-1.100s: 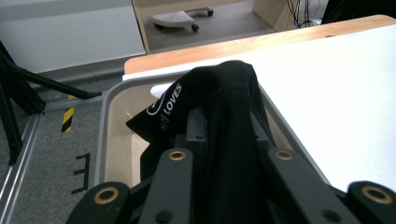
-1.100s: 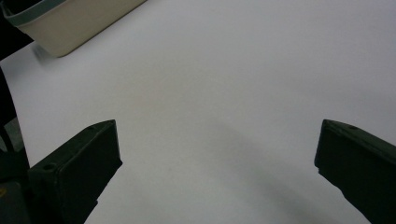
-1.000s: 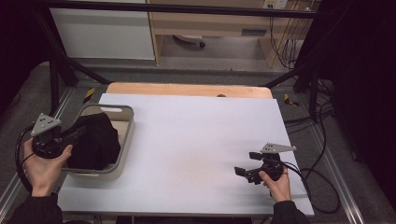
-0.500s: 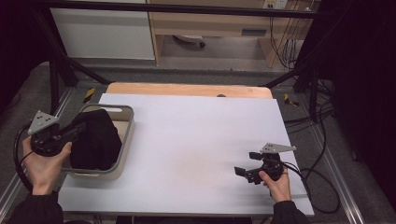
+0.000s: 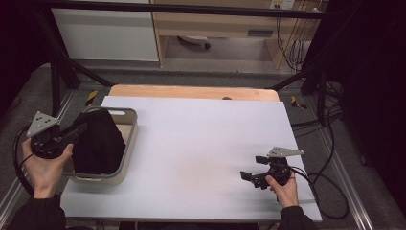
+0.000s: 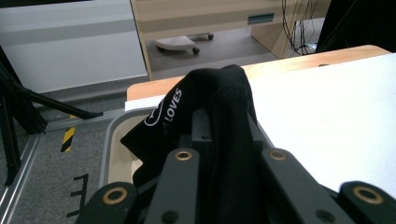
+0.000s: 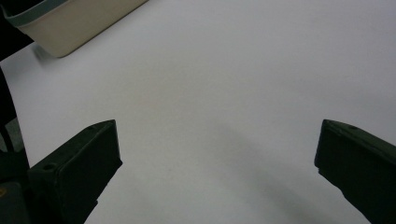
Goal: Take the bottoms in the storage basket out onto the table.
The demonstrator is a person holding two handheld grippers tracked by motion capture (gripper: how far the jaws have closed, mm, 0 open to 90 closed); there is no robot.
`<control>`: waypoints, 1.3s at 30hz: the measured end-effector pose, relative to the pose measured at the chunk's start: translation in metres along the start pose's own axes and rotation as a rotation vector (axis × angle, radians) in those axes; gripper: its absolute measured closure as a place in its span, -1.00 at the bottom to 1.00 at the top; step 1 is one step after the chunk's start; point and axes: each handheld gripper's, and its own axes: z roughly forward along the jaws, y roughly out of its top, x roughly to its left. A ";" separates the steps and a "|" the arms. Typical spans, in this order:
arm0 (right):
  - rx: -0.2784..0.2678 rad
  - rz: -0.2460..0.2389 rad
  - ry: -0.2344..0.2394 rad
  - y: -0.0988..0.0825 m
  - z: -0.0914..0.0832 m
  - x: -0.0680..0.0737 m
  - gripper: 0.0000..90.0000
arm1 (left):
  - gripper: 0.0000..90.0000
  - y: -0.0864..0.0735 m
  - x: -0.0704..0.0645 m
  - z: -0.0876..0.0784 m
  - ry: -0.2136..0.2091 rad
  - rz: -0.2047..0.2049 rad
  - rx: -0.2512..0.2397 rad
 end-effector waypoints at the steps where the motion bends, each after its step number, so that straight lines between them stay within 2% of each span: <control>1: 0.000 0.000 0.000 0.000 0.000 0.000 -0.99 | 0.81 0.000 0.000 0.000 0.001 0.001 -0.002; 25: -0.004 -0.001 -0.001 0.000 -0.001 0.000 -0.99 | 0.81 0.013 -0.003 -0.003 0.015 -0.005 -0.077; 39: -0.004 -0.002 -0.002 0.000 -0.001 0.000 -0.99 | 0.82 0.021 -0.004 -0.006 0.020 -0.016 -0.146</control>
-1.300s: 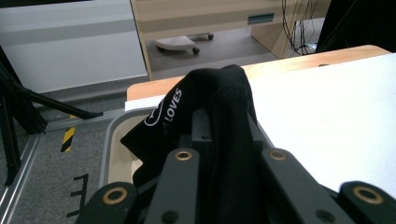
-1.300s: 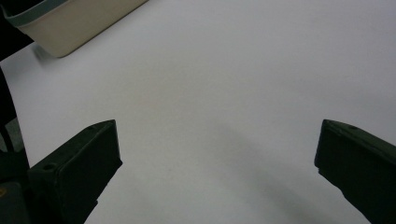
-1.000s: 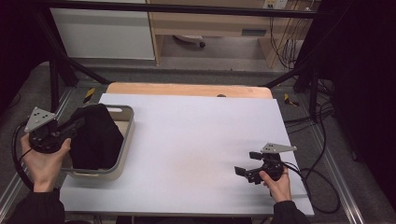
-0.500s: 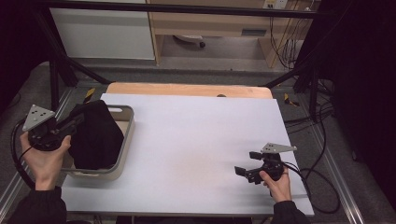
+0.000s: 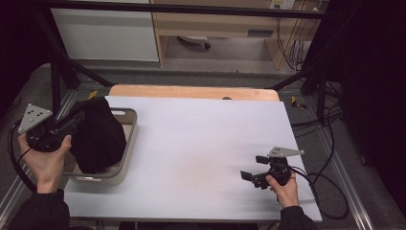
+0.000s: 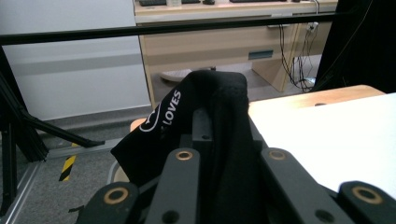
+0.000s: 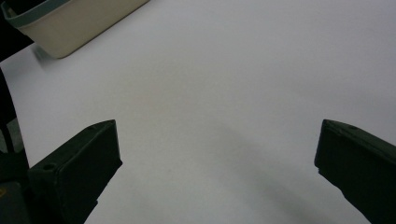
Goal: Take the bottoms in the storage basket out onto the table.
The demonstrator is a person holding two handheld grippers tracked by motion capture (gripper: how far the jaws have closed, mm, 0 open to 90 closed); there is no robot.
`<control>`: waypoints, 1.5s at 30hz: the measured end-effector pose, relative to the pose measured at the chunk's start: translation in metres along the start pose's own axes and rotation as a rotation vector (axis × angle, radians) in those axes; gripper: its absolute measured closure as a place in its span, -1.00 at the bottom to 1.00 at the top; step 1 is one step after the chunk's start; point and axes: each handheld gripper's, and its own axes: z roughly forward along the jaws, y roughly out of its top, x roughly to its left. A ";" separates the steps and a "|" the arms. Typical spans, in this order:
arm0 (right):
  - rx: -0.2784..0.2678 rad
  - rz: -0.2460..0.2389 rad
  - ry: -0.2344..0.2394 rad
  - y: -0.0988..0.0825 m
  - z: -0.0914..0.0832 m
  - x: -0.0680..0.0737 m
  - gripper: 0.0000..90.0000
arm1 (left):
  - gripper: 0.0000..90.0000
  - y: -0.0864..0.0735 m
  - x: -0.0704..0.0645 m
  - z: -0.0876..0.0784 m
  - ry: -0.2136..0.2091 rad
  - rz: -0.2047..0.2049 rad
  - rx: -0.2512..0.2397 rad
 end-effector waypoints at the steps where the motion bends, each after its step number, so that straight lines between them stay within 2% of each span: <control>1: 0.001 0.001 0.001 0.000 0.000 0.000 -0.99 | 0.82 0.001 0.000 0.000 0.001 -0.003 -0.006; 21: 0.000 0.000 0.000 0.000 0.000 0.000 -0.99 | 0.82 0.013 -0.005 -0.001 0.005 -0.010 -0.079; 39: 0.002 0.000 0.001 0.000 0.000 0.000 -0.99 | 0.82 0.023 -0.015 -0.003 0.019 0.007 -0.157; 45: 0.003 0.002 0.001 0.000 0.000 0.000 -0.99 | 0.82 0.026 -0.017 -0.002 0.016 -0.003 -0.180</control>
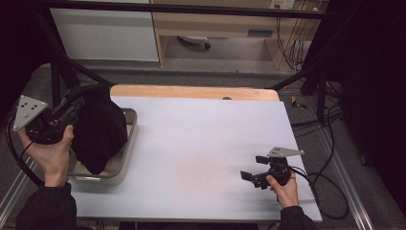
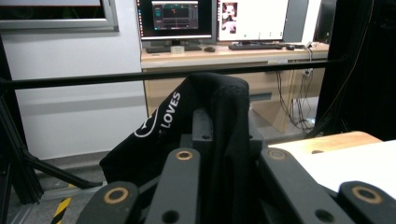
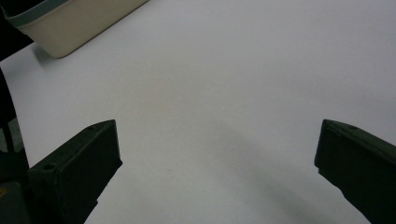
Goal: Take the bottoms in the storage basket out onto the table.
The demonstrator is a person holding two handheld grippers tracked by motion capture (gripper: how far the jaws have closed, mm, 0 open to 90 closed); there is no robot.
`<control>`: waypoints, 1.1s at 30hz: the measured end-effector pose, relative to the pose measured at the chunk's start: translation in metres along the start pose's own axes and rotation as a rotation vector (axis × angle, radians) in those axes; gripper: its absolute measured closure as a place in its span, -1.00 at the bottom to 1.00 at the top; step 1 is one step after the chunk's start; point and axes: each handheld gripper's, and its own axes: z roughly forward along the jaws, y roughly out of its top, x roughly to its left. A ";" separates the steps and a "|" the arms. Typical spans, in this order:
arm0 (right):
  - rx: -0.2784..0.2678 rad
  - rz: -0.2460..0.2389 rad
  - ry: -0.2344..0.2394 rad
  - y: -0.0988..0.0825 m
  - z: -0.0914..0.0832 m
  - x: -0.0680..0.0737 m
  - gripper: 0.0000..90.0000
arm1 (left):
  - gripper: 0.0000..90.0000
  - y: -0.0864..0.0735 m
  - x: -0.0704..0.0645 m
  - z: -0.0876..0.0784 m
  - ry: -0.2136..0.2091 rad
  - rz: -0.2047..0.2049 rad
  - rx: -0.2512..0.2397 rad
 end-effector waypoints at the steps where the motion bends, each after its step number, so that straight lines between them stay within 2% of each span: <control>1: 0.000 0.001 -0.001 0.000 0.000 0.000 -0.99 | 0.82 0.001 0.000 0.000 0.000 0.001 -0.003; 33: -0.001 -0.002 -0.001 0.000 0.000 0.000 -0.99 | 0.82 0.014 -0.009 0.003 -0.007 -0.018 -0.089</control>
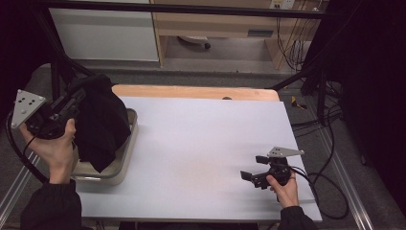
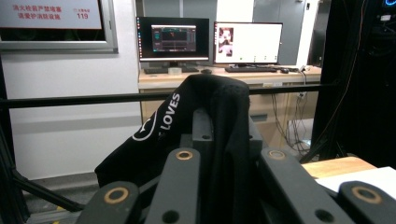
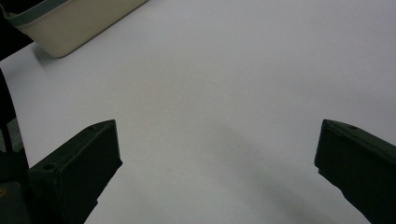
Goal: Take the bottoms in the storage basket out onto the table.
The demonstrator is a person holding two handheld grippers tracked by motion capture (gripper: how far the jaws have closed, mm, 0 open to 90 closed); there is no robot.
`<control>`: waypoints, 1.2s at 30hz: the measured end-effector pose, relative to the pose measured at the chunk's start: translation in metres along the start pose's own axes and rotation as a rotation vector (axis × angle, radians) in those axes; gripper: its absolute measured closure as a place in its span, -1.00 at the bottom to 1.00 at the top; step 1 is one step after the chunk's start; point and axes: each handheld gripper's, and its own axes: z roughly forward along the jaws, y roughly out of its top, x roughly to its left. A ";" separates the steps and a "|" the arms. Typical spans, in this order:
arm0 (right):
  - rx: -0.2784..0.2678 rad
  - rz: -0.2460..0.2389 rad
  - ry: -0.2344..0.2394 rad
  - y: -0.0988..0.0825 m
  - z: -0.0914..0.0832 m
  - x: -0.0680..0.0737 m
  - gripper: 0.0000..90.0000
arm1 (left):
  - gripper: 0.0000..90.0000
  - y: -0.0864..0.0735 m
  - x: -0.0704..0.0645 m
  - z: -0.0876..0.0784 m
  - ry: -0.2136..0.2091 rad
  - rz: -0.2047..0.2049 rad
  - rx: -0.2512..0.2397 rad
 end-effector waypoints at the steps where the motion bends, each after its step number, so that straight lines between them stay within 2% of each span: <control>1: 0.000 0.001 0.000 0.000 0.000 0.000 -0.99 | 0.82 0.000 0.000 0.000 0.002 0.001 -0.004; 15: 0.001 0.000 0.000 0.000 0.000 0.000 -0.99 | 0.82 0.007 -0.007 0.003 -0.012 0.004 -0.016; 36: 0.001 0.000 0.001 0.000 0.000 0.000 -0.99 | 0.82 0.016 -0.029 0.012 -0.060 0.008 -0.037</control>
